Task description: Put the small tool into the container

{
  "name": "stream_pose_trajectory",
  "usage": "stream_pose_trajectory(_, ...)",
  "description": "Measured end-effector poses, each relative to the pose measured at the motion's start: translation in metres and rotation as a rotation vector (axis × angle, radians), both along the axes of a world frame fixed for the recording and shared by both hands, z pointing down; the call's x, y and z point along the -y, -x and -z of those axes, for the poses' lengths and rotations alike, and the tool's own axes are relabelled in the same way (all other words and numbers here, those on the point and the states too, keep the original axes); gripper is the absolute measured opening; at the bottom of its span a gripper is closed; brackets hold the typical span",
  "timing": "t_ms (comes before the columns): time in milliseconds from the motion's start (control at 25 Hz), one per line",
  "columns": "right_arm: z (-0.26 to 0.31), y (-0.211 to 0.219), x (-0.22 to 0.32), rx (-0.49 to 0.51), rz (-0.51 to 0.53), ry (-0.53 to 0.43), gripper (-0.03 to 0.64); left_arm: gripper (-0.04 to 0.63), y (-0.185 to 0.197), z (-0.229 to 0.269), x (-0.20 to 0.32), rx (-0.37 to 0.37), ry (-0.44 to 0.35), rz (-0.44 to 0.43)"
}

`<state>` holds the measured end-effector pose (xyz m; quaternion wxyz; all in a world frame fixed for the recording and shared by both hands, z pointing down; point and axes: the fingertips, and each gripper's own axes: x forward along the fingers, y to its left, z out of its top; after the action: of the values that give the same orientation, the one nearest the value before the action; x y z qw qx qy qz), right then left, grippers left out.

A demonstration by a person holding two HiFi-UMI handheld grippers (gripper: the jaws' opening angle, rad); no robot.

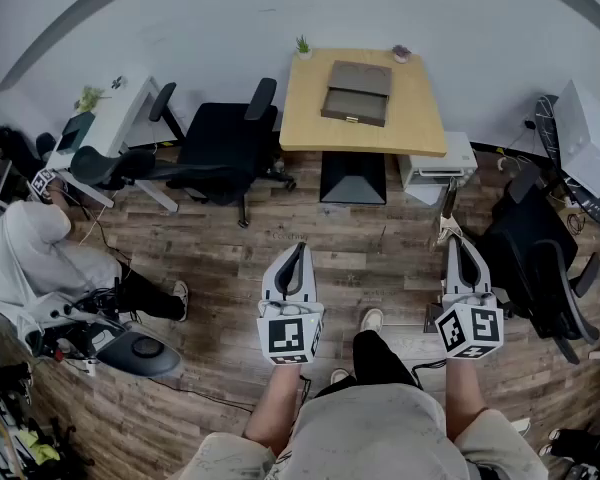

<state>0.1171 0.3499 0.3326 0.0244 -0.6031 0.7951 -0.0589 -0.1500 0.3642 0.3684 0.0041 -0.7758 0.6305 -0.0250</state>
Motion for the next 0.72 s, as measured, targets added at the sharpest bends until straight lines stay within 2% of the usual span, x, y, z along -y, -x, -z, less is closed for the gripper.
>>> stream_pose_trajectory(160,0.001,0.004,-0.064,-0.004,0.01,0.013,0.017,0.005,0.001,0.0,-0.064,-0.008,0.011,0.009)
stream_pose_trajectory(320,0.005,0.003,-0.102,0.027,0.014,0.017,0.018,0.005,-0.001,0.007,-0.104,-0.001,0.0,0.013)
stream_pose_trajectory(560,0.008,0.0,-0.125,0.035,0.044,0.013,0.017,0.006,-0.016,0.014,-0.134,0.007,-0.013,0.017)
stream_pose_trajectory(720,0.001,-0.013,-0.125,0.066,0.053,0.017,0.017,0.006,-0.032,0.017,-0.14,0.037,-0.02,0.018)
